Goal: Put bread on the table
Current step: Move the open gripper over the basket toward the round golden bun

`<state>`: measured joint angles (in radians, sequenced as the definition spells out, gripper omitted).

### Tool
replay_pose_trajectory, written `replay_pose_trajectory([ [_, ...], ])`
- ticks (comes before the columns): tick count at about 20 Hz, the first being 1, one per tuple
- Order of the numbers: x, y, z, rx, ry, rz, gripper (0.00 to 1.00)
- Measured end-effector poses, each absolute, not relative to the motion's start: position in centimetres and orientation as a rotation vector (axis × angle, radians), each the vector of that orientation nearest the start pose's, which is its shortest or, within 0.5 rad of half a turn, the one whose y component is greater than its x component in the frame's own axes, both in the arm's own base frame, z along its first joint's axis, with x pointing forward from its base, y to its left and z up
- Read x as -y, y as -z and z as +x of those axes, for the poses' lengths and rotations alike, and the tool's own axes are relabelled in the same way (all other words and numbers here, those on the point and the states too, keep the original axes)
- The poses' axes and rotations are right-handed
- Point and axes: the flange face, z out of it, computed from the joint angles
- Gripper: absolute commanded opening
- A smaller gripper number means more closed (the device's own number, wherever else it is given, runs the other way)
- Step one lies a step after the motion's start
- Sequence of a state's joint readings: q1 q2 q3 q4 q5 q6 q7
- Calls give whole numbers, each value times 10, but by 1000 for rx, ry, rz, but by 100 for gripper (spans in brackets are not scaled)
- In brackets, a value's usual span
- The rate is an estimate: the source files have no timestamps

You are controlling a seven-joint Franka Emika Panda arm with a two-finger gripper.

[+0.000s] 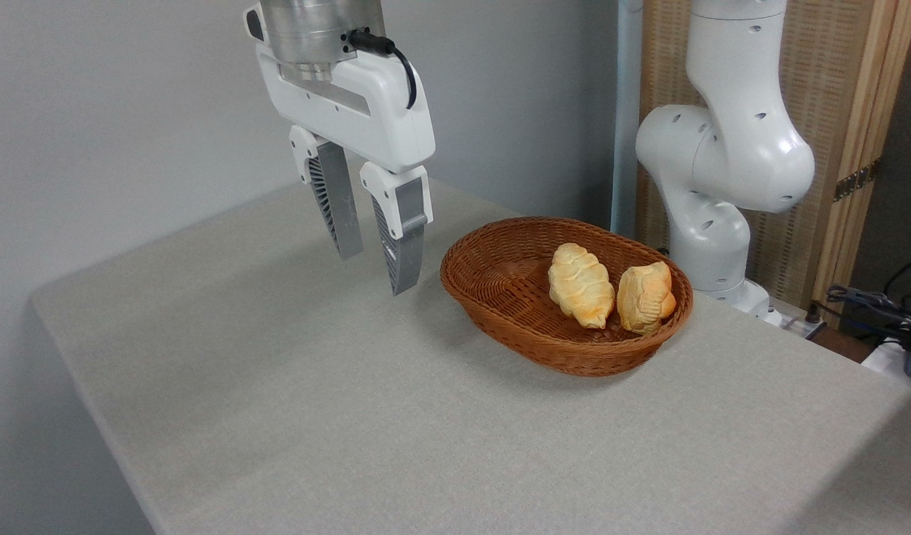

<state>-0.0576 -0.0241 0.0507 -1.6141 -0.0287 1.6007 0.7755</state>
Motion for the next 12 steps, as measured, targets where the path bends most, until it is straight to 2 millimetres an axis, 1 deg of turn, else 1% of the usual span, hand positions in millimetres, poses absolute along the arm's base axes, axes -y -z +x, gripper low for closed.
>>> replay_pose_trajectory([
  [1, 3, -620, 550, -1197, 34, -2930, 100],
  [4, 3, -622, 547, -1197, 38, -2929, 100],
  [7, 3, -625, 539, -1197, 43, -2929, 100],
  [12, 4, -619, 524, -1205, 16, -2936, 100],
])
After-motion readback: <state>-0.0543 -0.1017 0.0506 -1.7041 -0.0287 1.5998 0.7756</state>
